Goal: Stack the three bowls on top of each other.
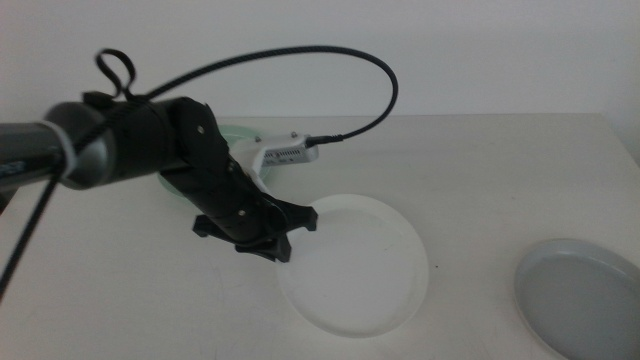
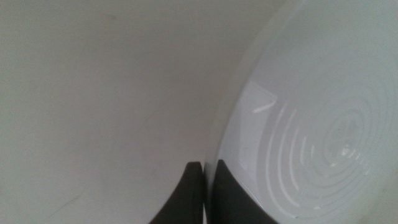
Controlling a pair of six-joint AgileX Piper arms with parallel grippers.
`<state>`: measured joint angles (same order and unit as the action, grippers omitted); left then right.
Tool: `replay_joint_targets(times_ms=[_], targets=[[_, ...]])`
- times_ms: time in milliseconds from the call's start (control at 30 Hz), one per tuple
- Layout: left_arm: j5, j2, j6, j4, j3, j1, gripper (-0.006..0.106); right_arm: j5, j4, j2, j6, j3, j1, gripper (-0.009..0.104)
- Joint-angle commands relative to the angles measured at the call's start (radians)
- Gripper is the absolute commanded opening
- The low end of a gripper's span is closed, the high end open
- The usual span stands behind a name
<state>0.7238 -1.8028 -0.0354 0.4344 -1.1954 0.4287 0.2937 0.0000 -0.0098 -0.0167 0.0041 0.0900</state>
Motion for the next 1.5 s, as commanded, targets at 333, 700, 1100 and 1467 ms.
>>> replay_joint_targets(times_ms=[333,700,1100,1467], targets=[[-0.103,-0.068,0.011,0.09,-0.028,0.014,0.004,-0.077,-0.009,-0.026,-0.012,-0.029,-0.007,0.057],[-0.056,-0.06,-0.022,0.09,-0.028,0.01,0.09,-0.077,-0.009,-0.026,-0.012,-0.029,-0.007,0.057],[0.091,0.136,0.057,-0.115,-0.147,-0.085,0.105,-0.077,-0.009,-0.026,-0.012,-0.029,-0.007,0.057],[-0.102,0.21,0.281,-0.506,-0.165,-0.222,0.105,-0.077,-0.009,-0.026,-0.012,-0.029,-0.007,0.057]])
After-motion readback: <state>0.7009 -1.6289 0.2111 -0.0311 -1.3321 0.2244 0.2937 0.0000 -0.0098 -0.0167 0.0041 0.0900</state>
